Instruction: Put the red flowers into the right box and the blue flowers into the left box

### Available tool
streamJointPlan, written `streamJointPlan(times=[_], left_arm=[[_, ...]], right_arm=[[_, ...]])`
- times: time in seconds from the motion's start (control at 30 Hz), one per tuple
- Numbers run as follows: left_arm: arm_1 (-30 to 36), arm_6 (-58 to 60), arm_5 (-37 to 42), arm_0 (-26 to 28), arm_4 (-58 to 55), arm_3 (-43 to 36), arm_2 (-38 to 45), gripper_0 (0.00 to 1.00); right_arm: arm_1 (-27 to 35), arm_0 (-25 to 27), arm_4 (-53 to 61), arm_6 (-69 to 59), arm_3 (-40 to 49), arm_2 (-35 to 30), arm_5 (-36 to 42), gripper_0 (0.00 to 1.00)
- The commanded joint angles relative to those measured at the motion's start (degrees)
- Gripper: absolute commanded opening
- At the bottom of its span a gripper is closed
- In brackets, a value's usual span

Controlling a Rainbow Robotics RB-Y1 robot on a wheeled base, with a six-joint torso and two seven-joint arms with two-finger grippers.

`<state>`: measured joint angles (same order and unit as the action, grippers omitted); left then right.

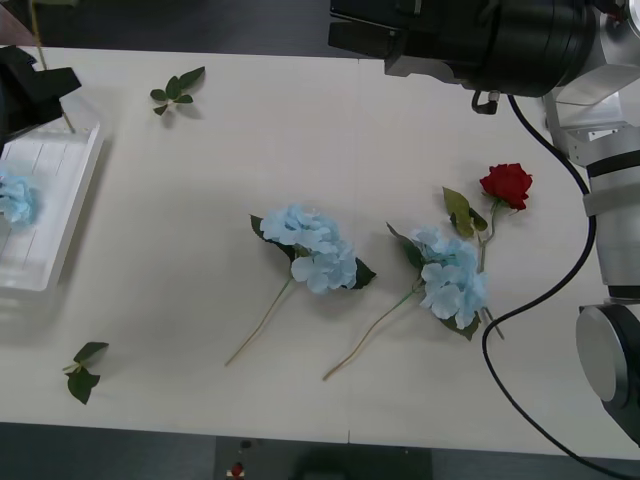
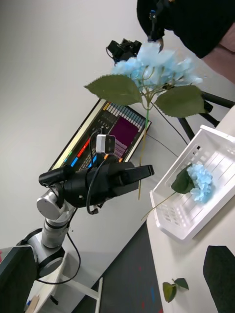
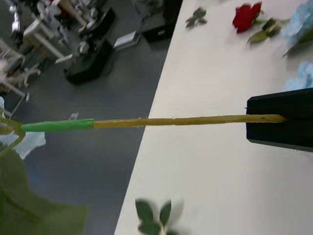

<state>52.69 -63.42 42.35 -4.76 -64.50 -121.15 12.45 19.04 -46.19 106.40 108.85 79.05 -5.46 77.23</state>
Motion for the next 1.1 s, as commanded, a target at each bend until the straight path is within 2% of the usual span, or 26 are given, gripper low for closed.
streamJointPlan(times=[0.03, 0.2, 0.4, 0.63, 0.87, 0.93, 1.1], left_arm=[[2.33, 0.84, -0.69, 3.0, 0.16, 4.6, 3.99, 0.0], [4.09, -2.06, -0.69, 4.41, 1.22, 13.39, 7.59, 0.0], [6.29, -5.66, -0.69, 2.12, 1.57, 22.09, 7.68, 0.0], [7.87, -7.07, -0.96, -2.97, 3.06, 31.67, 3.37, 0.0], [8.13, -8.12, -1.75, -5.0, 4.29, 36.59, 0.29, 0.01], [8.39, -8.21, -2.71, -5.08, 4.64, 36.68, -1.11, 0.17], [8.39, -8.3, -2.98, -5.0, 4.91, 37.03, -1.38, 0.41]], right_arm=[[4.51, 0.83, -0.49, -1.62, 2.16, 0.98, -1.03, 1.0], [9.43, 2.68, -5.76, -2.59, 2.16, 1.6, -1.29, 1.0], [13.74, 4.53, -14.82, -8.65, 2.16, 1.68, -1.29, 1.0], [16.46, 5.05, -28.09, -18.06, 2.16, 1.6, -0.24, 1.0], [17.96, 5.05, -39.87, -27.9, 2.16, 1.42, 4.69, 1.0], [18.4, 5.05, -43.47, -31.5, 2.16, 1.33, 7.15, 1.0], [18.49, 5.23, -49.62, -38.36, 2.16, 1.33, 11.01, 1.0]])
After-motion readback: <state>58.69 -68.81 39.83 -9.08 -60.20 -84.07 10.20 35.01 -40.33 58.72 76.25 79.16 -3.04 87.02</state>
